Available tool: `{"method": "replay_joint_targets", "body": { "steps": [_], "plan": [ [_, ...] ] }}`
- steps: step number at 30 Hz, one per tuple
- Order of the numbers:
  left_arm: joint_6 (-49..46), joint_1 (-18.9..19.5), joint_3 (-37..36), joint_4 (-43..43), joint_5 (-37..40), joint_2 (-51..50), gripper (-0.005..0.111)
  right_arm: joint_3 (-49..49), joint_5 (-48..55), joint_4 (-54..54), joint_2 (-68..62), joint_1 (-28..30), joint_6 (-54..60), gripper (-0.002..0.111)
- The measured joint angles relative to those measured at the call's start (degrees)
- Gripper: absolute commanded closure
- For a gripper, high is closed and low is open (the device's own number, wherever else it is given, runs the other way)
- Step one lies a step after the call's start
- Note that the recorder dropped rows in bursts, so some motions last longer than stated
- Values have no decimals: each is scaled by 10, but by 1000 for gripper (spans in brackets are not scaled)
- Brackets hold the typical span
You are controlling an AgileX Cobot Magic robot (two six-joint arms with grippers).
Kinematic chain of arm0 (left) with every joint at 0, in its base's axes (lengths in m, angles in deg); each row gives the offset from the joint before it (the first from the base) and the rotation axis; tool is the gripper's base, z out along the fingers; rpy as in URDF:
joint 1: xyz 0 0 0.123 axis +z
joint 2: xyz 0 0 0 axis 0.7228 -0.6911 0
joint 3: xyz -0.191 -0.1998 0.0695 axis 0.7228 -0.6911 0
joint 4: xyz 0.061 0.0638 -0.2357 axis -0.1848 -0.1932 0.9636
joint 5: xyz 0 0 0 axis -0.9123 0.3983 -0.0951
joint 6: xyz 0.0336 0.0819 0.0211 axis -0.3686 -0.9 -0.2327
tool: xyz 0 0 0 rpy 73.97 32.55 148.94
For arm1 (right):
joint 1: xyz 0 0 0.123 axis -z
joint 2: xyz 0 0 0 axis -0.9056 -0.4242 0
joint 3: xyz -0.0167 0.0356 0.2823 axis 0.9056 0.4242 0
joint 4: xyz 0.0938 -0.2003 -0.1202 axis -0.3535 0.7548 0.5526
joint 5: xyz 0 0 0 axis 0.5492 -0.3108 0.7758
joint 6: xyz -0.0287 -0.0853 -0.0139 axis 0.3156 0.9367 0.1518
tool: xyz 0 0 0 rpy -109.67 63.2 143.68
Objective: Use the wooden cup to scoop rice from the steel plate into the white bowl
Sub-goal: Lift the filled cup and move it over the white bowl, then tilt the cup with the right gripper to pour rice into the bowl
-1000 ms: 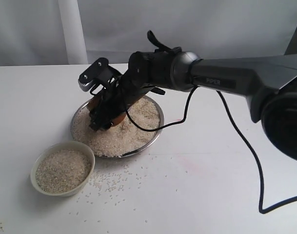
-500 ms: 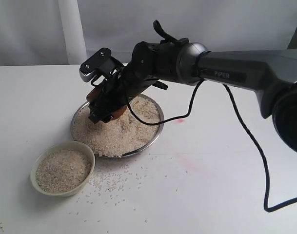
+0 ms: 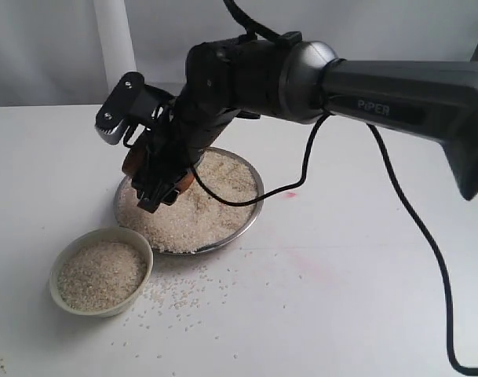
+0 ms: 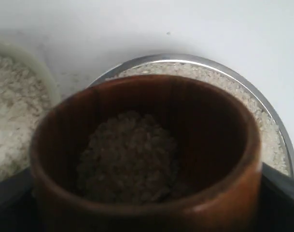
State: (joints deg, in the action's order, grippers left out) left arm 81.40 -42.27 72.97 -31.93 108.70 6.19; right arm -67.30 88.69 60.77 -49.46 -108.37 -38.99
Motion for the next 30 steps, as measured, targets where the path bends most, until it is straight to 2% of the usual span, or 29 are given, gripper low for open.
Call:
{"method": "replay_joint_targets", "body": {
  "steps": [5, 13, 30],
  "plan": [
    [0, 0, 0, 0, 0, 0, 107, 0, 43, 100, 14, -54, 4, 108],
    [0, 0, 0, 0, 0, 0, 107, 0, 51, 228, 14, -123, 6, 108],
    [0, 0, 0, 0, 0, 0, 107, 0, 49, 469, -47, -192, 24, 108]
  ]
}}
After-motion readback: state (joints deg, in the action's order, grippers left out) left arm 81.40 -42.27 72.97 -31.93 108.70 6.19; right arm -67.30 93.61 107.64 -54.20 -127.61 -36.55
